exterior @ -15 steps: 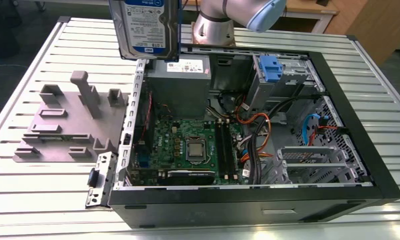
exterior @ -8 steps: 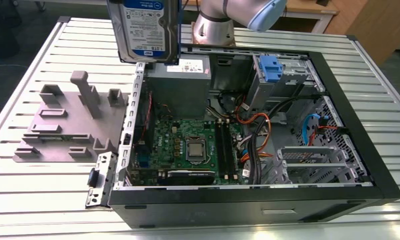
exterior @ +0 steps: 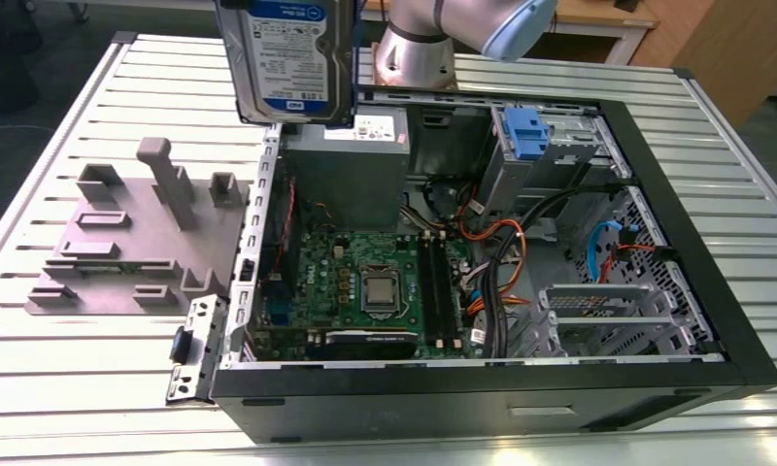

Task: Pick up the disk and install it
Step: 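Pick up the disk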

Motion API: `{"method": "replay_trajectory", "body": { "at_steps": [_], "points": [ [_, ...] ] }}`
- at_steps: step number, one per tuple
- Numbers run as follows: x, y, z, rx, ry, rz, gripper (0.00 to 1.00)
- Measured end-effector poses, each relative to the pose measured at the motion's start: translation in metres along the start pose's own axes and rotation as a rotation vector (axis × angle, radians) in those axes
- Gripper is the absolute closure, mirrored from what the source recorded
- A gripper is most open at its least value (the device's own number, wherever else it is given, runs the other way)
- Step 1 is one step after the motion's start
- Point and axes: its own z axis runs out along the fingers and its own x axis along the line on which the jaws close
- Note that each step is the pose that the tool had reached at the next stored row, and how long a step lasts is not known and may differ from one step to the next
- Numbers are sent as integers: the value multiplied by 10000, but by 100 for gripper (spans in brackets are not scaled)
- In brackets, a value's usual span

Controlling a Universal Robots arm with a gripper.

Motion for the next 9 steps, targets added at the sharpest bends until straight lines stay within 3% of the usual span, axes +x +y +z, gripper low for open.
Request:
{"method": "replay_trajectory", "body": {
  "at_steps": [4,9],
  "points": [
    [-2,-52,-1,0,0,0,63],
    [-2,-56,-1,0,0,0,63]
  ]
}}
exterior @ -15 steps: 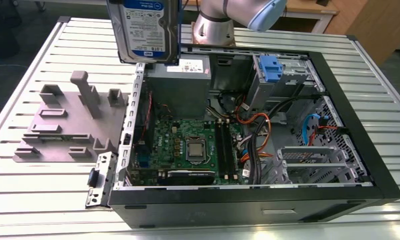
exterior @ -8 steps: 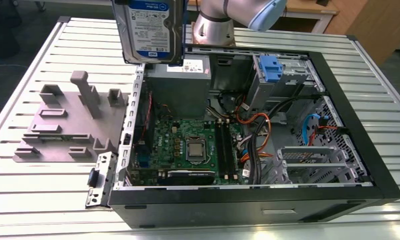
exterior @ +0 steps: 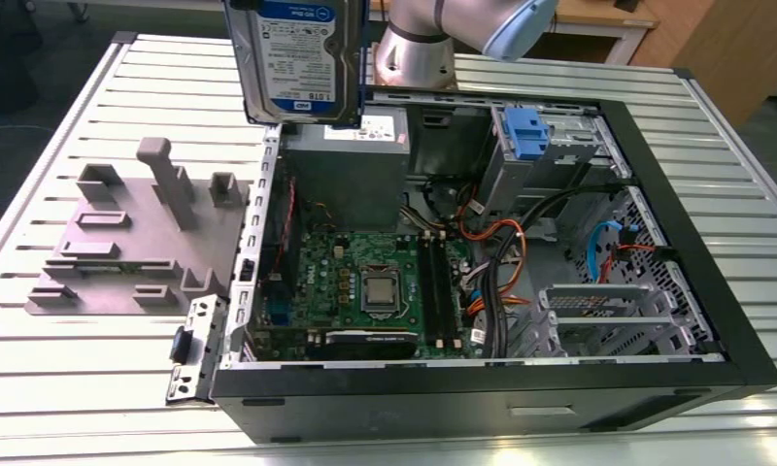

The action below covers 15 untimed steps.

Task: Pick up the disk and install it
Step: 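Pick up the disk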

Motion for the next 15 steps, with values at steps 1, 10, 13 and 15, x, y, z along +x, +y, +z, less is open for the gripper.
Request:
{"method": "replay_trajectory", "body": {
  "at_steps": [1,10,13,15],
  "points": [
    [0,-5,0,0,0,-2,63],
    [11,-52,-1,0,0,0,63],
    [20,-65,-1,1,-1,0,63],
    [24,-78,-2,-1,1,0,63]
  ]
}}
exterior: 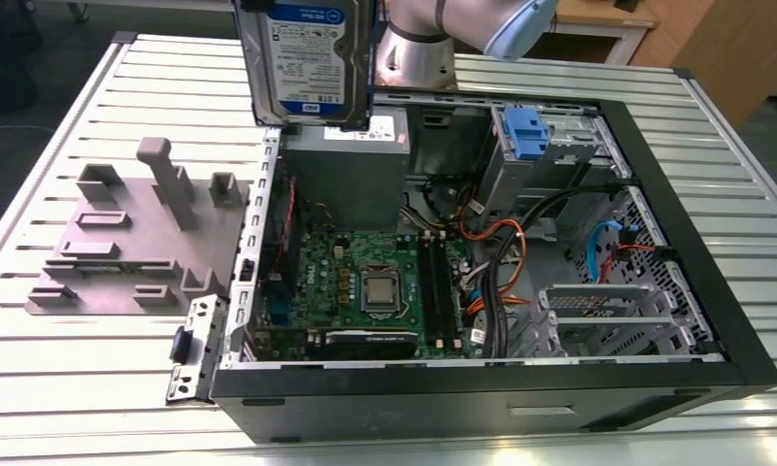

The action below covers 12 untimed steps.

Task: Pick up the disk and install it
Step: 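Pick up the disk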

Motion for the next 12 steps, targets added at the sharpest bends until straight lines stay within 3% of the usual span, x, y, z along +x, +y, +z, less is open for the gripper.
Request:
{"method": "replay_trajectory", "body": {
  "at_steps": [12],
  "points": [
    [-5,-154,-2,1,-1,0,63]
  ]
}}
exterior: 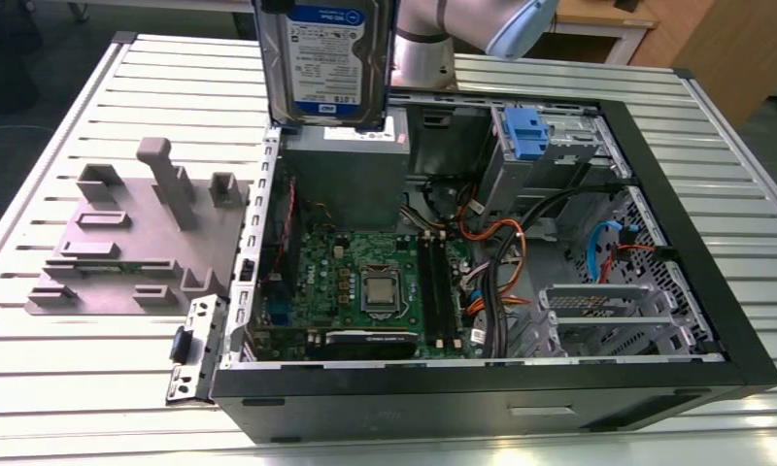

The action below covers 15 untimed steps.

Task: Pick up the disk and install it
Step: 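Pick up the disk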

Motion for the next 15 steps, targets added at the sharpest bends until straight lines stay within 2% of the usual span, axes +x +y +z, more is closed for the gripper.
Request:
{"method": "replay_trajectory", "body": {
  "at_steps": [15],
  "points": [
    [-2,-64,-1,0,1,0,63]
  ]
}}
